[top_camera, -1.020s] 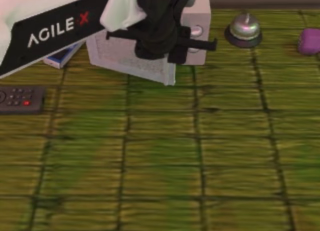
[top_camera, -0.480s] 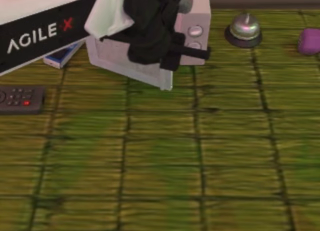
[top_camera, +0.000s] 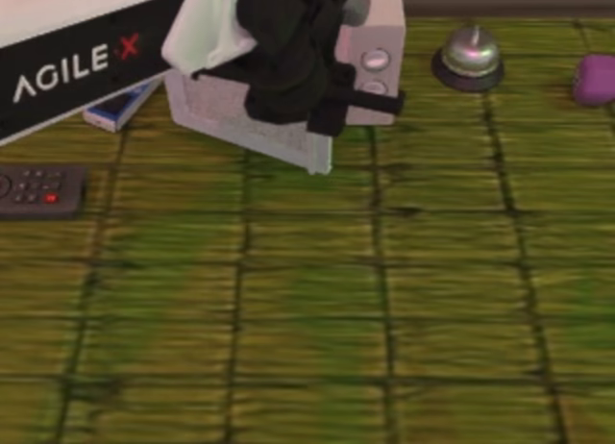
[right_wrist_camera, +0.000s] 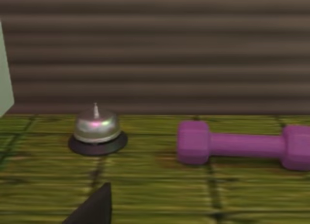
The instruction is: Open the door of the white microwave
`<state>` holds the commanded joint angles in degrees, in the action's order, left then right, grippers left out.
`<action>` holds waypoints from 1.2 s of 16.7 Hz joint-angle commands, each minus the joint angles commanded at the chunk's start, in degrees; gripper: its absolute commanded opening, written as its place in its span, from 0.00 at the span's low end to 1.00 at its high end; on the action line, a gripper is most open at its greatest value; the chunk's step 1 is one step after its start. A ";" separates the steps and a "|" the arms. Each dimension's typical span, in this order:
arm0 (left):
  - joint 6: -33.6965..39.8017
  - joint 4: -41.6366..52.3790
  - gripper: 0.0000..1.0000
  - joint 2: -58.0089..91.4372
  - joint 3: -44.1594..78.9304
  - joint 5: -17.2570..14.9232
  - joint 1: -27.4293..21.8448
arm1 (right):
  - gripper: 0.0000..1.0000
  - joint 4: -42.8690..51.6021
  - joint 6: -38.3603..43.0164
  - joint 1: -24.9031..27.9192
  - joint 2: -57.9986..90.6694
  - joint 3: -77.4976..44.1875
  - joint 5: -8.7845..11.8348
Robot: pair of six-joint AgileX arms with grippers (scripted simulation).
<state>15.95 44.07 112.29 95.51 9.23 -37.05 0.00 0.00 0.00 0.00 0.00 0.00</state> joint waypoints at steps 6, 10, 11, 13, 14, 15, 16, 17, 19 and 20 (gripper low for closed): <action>0.00 0.00 0.00 0.00 0.00 0.00 0.00 | 1.00 0.00 0.00 0.00 0.00 0.00 0.00; 0.00 0.00 0.00 0.00 0.00 0.00 0.00 | 1.00 0.00 0.00 0.00 0.00 0.00 0.00; 0.00 0.00 0.00 0.00 0.00 0.00 0.00 | 1.00 0.00 0.00 0.00 0.00 0.00 0.00; 0.00 0.00 0.00 0.00 0.00 0.00 0.00 | 1.00 0.00 0.00 0.00 0.00 0.00 0.00; 0.00 0.00 0.00 0.00 0.00 0.00 0.00 | 1.00 0.00 0.00 0.00 0.00 0.00 0.00; 0.00 0.00 0.00 0.00 0.00 0.00 0.00 | 1.00 0.00 0.00 0.00 0.00 0.00 0.00; 0.00 0.00 0.00 0.00 0.00 0.00 0.00 | 1.00 0.00 0.00 0.00 0.00 0.00 0.00; 0.27 -0.02 0.00 -0.08 0.16 -0.37 -0.38 | 1.00 0.00 0.00 0.00 0.00 0.00 0.00; -0.61 -0.39 0.00 -0.70 -0.61 -0.76 -0.22 | 1.00 0.00 0.00 0.00 0.00 0.00 0.00; -1.55 -0.76 0.00 -1.35 -1.56 -1.20 0.02 | 1.00 0.00 0.00 0.00 0.00 0.00 0.00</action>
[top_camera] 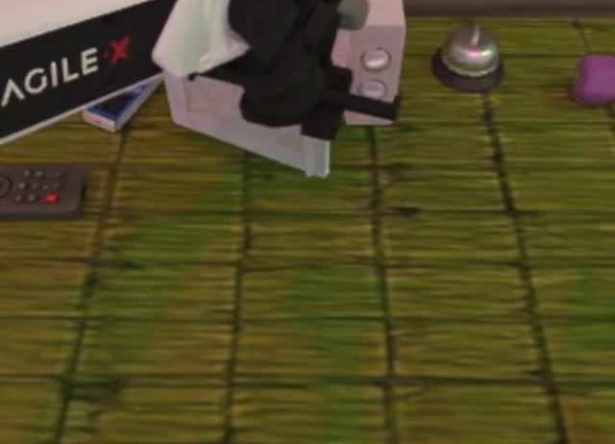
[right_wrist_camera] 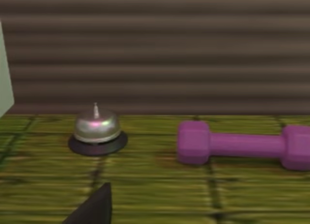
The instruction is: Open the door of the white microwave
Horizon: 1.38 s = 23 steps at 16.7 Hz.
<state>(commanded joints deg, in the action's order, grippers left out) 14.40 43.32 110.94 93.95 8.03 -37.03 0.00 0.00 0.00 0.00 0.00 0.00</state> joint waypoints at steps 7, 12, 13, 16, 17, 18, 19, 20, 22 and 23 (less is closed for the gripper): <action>-4.04 -1.59 0.00 -2.81 -4.20 -1.91 1.16 | 1.00 0.00 0.00 0.00 0.00 0.00 0.00; -4.04 -1.59 0.00 -2.81 -4.20 -1.91 1.16 | 1.00 0.00 0.00 0.00 0.00 0.00 0.00; -4.04 -1.59 0.00 -2.81 -4.20 -1.91 1.16 | 1.00 0.00 0.00 0.00 0.00 0.00 0.00; -4.04 -1.59 0.00 -2.81 -4.20 -1.91 1.16 | 1.00 0.00 0.00 0.00 0.00 0.00 0.00; -4.04 -1.59 0.00 -2.81 -4.20 -1.91 1.16 | 1.00 0.00 0.00 0.00 0.00 0.00 0.00; -4.04 -1.59 0.00 -2.81 -4.20 -1.91 1.16 | 1.00 0.00 0.00 0.00 0.00 0.00 0.00; -4.04 -1.59 0.00 -2.81 -4.20 -1.91 1.16 | 1.00 0.00 0.00 0.00 0.00 0.00 0.00; -4.04 -1.59 0.00 -2.81 -4.20 -1.91 1.16 | 1.00 0.00 0.00 0.00 0.00 0.00 0.00; -4.04 -1.59 0.00 -2.81 -4.20 -1.91 1.16 | 1.00 0.00 0.00 0.00 0.00 0.00 0.00; -4.04 -1.59 0.00 -2.81 -4.20 -1.91 1.16 | 1.00 0.00 0.00 0.00 0.00 0.00 0.00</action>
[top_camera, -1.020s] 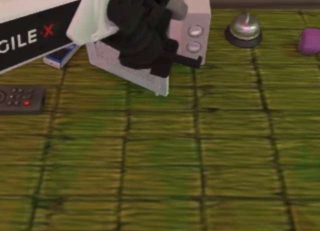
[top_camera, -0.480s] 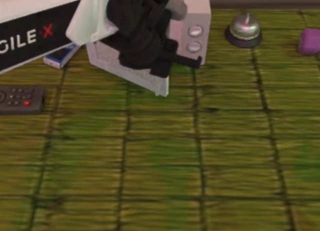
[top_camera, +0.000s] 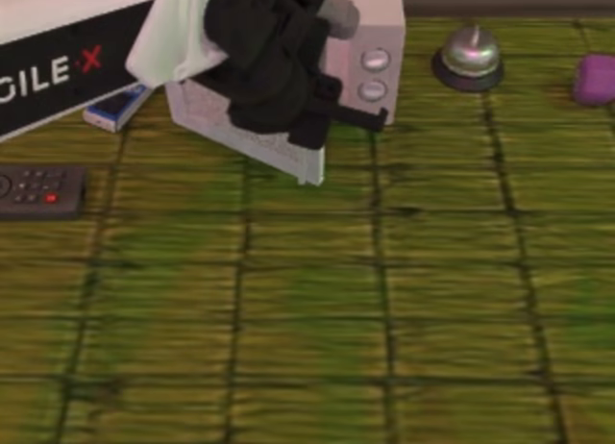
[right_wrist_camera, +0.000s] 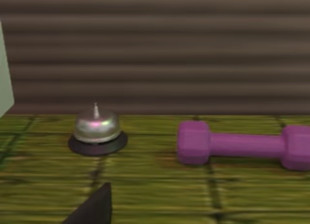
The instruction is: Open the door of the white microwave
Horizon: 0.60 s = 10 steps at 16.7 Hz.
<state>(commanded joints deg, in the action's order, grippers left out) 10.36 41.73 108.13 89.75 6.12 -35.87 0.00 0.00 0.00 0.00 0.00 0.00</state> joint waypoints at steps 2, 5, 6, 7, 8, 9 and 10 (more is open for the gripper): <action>0.00 0.00 0.00 0.00 0.00 0.00 0.00 | 1.00 0.00 0.00 0.00 0.00 0.00 0.00; 0.00 0.00 0.00 0.00 0.00 0.00 0.00 | 1.00 0.00 0.00 0.00 0.00 0.00 0.00; 0.00 0.00 0.00 0.00 0.00 0.00 0.00 | 1.00 0.00 0.00 0.00 0.00 0.00 0.00; 0.27 -0.01 0.00 -0.07 0.12 -0.39 -0.36 | 1.00 0.00 0.00 0.00 0.00 0.00 0.00; 0.06 -0.08 0.00 -0.21 -0.01 -0.48 -0.33 | 1.00 0.00 0.00 0.00 0.00 0.00 0.00; -0.63 -0.28 0.00 -0.63 -0.52 -0.80 -0.17 | 1.00 0.00 0.00 0.00 0.00 0.00 0.00; -1.61 -0.53 0.00 -1.23 -1.33 -1.28 0.13 | 1.00 0.00 0.00 0.00 0.00 0.00 0.00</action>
<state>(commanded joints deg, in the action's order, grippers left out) 8.75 41.20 106.90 88.42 4.84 -35.74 0.00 0.00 0.00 0.00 0.00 0.00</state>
